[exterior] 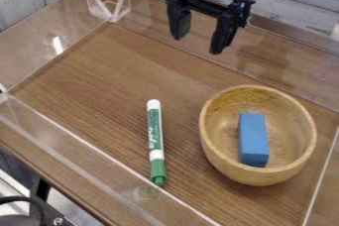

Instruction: Remove the blue block from inside the brown bowl and put it on the table

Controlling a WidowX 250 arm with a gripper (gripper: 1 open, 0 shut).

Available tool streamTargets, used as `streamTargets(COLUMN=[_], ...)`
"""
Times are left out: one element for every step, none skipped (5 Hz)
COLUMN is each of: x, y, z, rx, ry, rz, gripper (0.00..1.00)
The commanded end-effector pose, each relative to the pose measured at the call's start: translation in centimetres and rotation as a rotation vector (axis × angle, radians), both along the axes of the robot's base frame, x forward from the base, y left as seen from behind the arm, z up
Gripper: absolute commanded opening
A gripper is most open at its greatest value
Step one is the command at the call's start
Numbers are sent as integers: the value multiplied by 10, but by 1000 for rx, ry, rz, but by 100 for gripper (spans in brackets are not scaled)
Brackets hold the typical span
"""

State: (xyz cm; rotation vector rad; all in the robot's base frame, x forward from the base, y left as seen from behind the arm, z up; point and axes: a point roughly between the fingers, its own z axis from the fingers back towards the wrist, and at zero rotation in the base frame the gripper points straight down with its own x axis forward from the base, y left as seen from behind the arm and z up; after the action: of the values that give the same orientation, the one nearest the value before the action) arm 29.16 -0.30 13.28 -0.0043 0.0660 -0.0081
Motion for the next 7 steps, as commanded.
streamTargets(x=[-4, -15, -23, -29, -32, -34, -35], y=[-6, -28, -49, -72, -84, -91, -96], z=[-5, -6, -1, 1, -1, -5, -11], rx=[-3, -14, -19, -30, -39, -49, -59], ry=[17, 13, -4, -29, -45, -54, -59], rz=[16, 65, 115, 165, 190, 197, 201], gripper=[100, 100, 100, 100, 100, 100, 100])
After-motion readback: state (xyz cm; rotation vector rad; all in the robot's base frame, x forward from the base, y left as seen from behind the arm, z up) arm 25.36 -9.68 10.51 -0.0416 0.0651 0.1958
